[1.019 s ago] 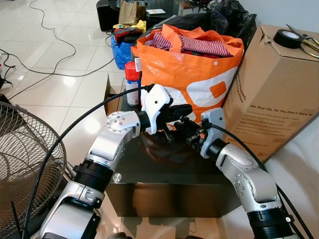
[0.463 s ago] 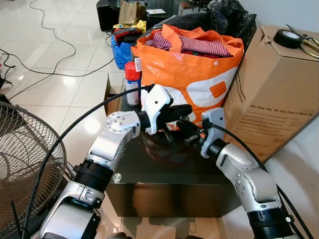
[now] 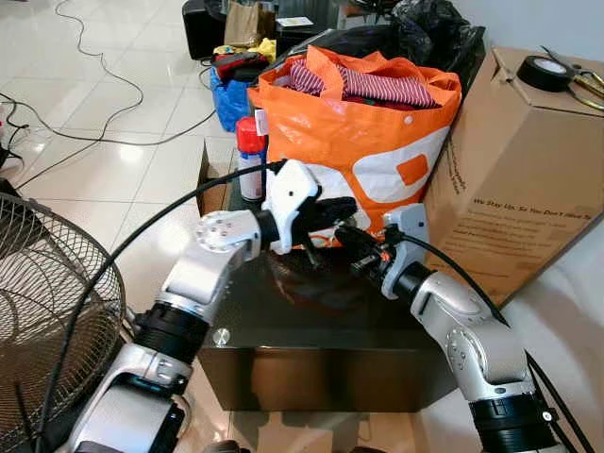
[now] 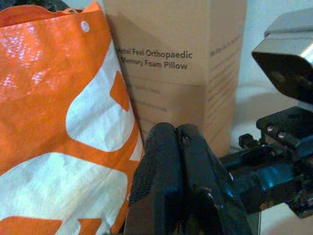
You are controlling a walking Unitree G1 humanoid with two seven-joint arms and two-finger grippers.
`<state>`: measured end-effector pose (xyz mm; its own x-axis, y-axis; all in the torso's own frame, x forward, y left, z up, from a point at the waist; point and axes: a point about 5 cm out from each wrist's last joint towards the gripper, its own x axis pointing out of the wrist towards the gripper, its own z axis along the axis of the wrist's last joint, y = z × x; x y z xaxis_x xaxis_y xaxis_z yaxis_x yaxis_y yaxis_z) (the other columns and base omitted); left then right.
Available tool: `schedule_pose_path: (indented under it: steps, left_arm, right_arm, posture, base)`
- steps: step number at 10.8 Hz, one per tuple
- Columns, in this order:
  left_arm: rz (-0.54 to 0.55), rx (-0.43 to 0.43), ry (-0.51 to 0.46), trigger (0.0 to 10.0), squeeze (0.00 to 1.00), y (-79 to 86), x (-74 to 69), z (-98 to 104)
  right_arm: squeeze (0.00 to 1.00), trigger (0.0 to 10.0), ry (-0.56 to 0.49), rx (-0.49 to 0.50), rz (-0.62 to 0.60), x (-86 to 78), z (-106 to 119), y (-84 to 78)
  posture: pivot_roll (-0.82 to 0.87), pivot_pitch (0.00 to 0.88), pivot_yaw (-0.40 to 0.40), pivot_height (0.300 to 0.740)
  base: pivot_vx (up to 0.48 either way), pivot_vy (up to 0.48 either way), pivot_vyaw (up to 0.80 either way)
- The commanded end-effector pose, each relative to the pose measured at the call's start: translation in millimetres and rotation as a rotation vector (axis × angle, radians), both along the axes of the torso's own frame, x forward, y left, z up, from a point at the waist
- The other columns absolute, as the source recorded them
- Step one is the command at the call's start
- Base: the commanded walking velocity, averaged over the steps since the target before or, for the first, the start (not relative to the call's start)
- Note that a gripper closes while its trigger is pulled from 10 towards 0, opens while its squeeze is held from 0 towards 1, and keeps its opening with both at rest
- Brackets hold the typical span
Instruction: Hang keys on a hook
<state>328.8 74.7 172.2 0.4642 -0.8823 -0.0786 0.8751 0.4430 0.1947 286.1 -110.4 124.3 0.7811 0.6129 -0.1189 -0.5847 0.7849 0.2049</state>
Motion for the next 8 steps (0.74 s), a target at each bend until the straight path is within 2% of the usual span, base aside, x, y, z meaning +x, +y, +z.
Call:
schedule_pose_path:
  steps: [1, 5, 8]
  left_arm:
    - [0.059, 0.014, 0.000, 0.0, 0.00, 17.1, 1.4, -2]
    - [0.153, 0.057, 0.008, 0.0, 0.00, 43.7, 4.2, -8]
    - [0.178, 0.084, 0.006, 0.0, 0.00, 47.7, 6.1, -11]
  right_arm:
    - [0.00, 0.0, 0.011, 0.002, -0.057, 2.5, -1, -15.1]
    - [0.00, 0.0, 0.015, -0.004, -0.064, 2.3, -2, -18.3]
    - [0.00, 0.0, 0.014, -0.006, -0.062, 3.0, -2, -18.3]
  posture:
    - [-0.01, 0.000, -0.073, 0.740]
    - [0.00, 0.000, -0.074, 0.740]
    - [0.00, 0.000, -0.072, 0.740]
  base:
    - [0.000, 0.000, 0.00]
    - [0.000, 0.000, 0.00]
    - [0.000, 0.000, 0.00]
